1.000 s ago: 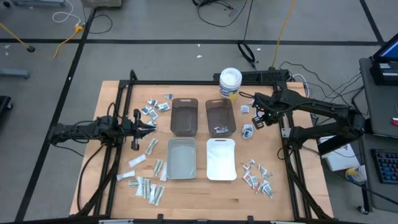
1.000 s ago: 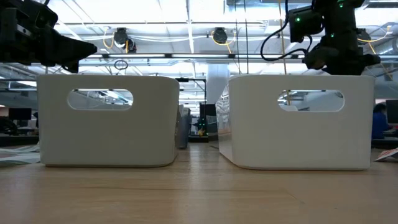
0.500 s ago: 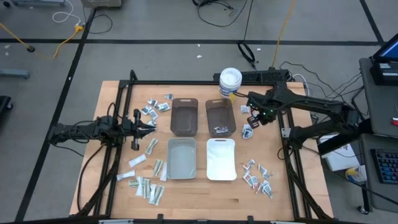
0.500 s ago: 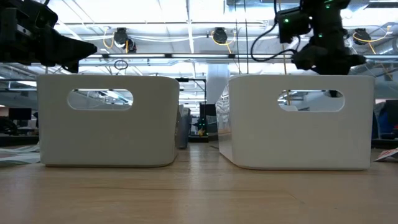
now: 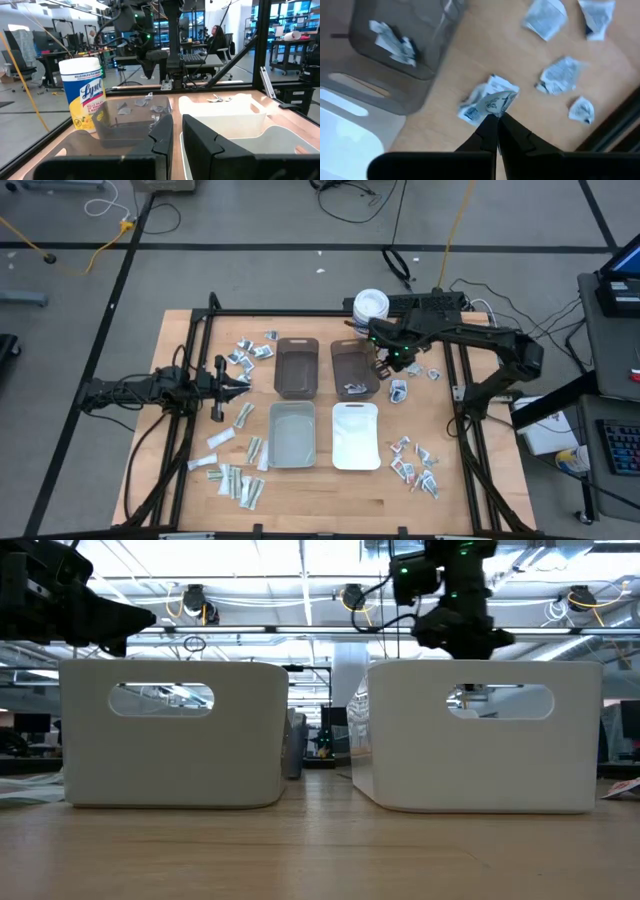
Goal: Pick & Place First Aid Supplies
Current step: Put the blue pad into the right black bin
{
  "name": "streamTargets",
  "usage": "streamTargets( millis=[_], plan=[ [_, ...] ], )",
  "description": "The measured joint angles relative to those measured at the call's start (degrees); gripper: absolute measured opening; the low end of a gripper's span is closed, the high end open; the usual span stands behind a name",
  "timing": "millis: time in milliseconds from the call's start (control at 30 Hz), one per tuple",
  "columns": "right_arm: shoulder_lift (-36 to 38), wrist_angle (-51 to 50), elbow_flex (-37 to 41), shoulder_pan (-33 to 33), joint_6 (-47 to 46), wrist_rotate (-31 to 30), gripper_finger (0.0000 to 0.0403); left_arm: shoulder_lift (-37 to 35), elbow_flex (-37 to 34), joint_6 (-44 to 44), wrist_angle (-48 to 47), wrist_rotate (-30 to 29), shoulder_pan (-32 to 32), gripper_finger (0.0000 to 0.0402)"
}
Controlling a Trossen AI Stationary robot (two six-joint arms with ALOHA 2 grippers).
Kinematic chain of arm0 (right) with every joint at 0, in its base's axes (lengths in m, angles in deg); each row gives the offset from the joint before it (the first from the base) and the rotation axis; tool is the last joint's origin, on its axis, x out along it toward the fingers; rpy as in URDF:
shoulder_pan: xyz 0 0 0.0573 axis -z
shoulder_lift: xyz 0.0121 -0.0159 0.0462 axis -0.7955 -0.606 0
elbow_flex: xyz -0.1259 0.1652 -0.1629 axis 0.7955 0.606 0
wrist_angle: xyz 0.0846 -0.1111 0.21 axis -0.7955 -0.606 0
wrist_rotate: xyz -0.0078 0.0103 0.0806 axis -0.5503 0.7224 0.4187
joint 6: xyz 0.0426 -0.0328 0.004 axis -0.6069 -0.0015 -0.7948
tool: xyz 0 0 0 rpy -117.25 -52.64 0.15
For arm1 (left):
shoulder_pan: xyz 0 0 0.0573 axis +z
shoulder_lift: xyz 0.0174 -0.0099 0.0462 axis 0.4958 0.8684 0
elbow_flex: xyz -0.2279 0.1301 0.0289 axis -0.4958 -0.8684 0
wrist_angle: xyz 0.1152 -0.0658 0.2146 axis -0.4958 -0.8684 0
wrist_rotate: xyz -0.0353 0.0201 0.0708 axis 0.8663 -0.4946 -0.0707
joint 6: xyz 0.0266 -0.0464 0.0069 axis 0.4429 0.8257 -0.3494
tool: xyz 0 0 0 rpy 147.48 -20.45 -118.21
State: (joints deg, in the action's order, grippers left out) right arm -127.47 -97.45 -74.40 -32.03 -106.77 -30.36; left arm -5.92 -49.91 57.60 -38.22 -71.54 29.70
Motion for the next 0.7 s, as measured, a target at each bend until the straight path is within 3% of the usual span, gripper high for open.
streamTargets(
  millis=[433, 700],
  plan=[
    [-12.8, 1.7, -15.3, -2.2, 5.3, 1.3, 0.0000, 0.0, 0.0, 0.0, 0.0, 0.0, 0.0, 0.0047],
    [-13.9, 4.5, -15.4, -2.2, 5.8, 1.6, 0.0000, 0.0, 0.0, 0.0, 0.0, 0.0, 0.0, 0.0047]
  ],
)
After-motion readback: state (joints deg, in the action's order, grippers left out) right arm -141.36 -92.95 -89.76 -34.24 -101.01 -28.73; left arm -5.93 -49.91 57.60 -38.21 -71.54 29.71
